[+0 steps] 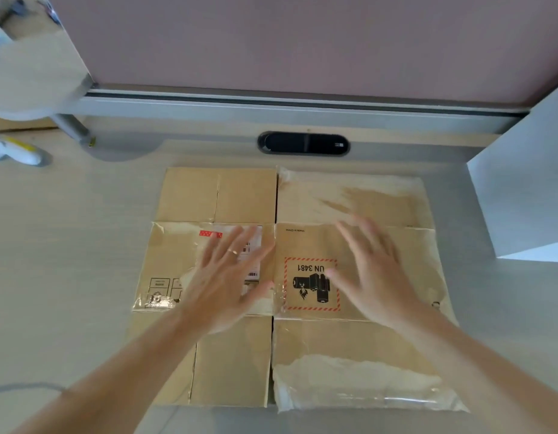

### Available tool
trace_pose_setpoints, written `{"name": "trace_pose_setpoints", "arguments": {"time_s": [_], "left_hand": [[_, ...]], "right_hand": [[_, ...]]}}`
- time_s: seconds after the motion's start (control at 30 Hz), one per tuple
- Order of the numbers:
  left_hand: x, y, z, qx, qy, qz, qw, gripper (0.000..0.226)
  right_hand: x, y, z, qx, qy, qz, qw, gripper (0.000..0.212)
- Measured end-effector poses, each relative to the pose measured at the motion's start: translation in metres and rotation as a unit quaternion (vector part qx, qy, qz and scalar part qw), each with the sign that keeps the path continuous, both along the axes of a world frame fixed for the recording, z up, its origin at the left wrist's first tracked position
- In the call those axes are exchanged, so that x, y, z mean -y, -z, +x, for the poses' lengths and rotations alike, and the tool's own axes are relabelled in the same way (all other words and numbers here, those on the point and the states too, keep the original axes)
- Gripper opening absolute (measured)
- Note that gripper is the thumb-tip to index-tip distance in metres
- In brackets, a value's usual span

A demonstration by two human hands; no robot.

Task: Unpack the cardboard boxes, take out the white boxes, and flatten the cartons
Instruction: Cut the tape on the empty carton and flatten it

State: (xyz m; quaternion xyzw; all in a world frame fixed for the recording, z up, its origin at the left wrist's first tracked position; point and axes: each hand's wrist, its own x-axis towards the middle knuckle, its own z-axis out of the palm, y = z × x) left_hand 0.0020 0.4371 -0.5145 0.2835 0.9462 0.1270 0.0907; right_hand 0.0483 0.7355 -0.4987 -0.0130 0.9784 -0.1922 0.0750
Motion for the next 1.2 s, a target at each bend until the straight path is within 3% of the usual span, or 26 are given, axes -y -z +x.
{"name": "trace_pose_setpoints", "arguments": {"time_s": [0.07,0.13,0.23,0.43,0.6,0.77,0.93,1.07,1.2], "left_hand": [[-0.005,0.011,0.010,-0.001,0.005,-0.040,0.999,0.068],[-0.004,0.014,0.011,-0.013,0.005,-0.055,0.998,0.069],[-0.006,0.002,-0.009,-0.022,0.013,-0.070,0.997,0.077],[-0.056,-0.032,-0.094,0.009,-0.046,0.024,0.999,0.074],[-0.096,-0.030,-0.148,0.086,0.000,-0.061,0.994,0.097],[-0.110,-0.024,-0.177,0.036,0.031,-0.107,0.993,0.105],[-0.111,-0.039,-0.199,0.129,0.040,-0.072,0.988,0.084],[-0.102,-0.048,-0.195,0.164,0.046,-0.028,0.985,0.059],[-0.085,-0.081,-0.172,0.165,0.065,0.047,0.983,0.053]], "right_hand": [[0.014,0.011,0.007,0.064,-0.051,0.091,0.993,0.090],[0.016,0.018,0.009,0.081,-0.061,0.122,0.987,0.088],[0.016,0.016,0.010,0.077,-0.047,0.113,0.990,0.086],[0.051,0.017,0.053,0.056,0.010,0.053,0.997,0.086],[0.058,0.035,0.063,0.034,0.014,0.100,0.994,0.085],[0.059,0.043,0.063,0.008,0.018,0.106,0.994,0.086],[0.056,0.043,0.063,0.006,0.005,0.116,0.993,0.087],[0.056,0.046,0.065,0.003,0.007,0.119,0.993,0.088],[0.056,0.033,0.067,-0.017,0.010,0.105,0.994,0.090]]}}
